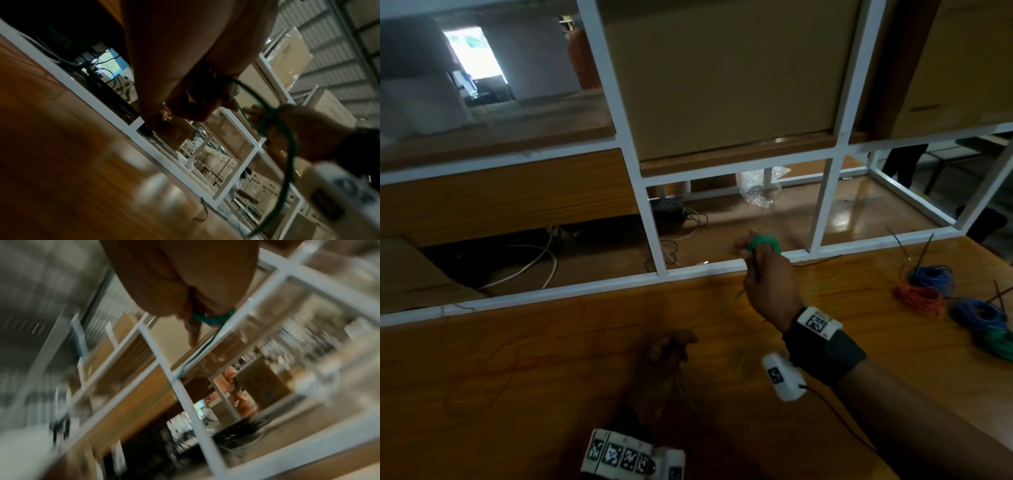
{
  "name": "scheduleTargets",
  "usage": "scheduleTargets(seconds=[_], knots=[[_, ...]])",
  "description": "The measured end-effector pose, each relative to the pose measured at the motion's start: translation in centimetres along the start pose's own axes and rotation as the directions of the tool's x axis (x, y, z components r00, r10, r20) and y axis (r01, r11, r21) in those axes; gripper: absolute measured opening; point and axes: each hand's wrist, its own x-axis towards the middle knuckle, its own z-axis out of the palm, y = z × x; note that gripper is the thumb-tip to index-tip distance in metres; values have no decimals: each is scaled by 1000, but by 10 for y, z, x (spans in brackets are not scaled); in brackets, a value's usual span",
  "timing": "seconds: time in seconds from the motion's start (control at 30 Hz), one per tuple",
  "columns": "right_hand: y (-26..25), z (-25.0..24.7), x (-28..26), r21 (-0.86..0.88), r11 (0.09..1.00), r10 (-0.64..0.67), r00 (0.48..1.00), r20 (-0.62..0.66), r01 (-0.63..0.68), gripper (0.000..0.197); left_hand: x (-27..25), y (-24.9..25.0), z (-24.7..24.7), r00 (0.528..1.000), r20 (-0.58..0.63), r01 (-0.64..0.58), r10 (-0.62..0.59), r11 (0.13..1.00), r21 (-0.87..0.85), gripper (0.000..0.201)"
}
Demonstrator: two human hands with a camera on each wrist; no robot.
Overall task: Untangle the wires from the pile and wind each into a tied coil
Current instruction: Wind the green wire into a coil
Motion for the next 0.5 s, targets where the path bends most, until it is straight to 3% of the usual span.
scheduleTargets(seconds=[0.07, 0.13, 0.17, 0.2, 0.23, 0.3, 0.33, 0.4, 0.5], knots=[[8, 3, -9, -176, 982, -11, 960, 279, 63, 27, -1, 10, -4, 1000, -27, 3, -7, 990, -138, 23], [11, 9, -19, -238, 963, -11, 895, 445, 130, 23, 0, 23, -9, 999, -22, 34, -41, 968, -247, 21], [14, 11, -23, -245, 959, -12, 878, 479, 146, 19, 1, 29, -12, 999, -31, 11, -17, 984, -179, 20], [18, 13, -26, -255, 954, -16, 872, 490, 161, 17, 3, 31, -14, 998, -54, -38, 38, 999, 8, 17], [22, 13, -28, -266, 946, -31, 871, 490, 184, 16, 4, 31, -18, 990, -50, -115, 132, 959, 258, 13], [27, 12, -31, -269, 938, -63, 872, 485, 217, 13, 3, 40, -19, 953, 95, -282, 288, 730, 623, 12], [27, 10, -31, -259, 940, -71, 871, 486, 221, 10, 2, 45, -17, 930, 155, -345, 332, 653, 674, 15], [26, 4, -31, -237, 947, -54, 833, 551, 218, 19, 4, 60, -16, 900, 184, -404, 396, 593, 697, 20], [22, -2, -36, -75, 992, -15, 685, 729, 101, 51, 18, 79, -24, 773, 215, -523, 597, 408, 748, 15]])
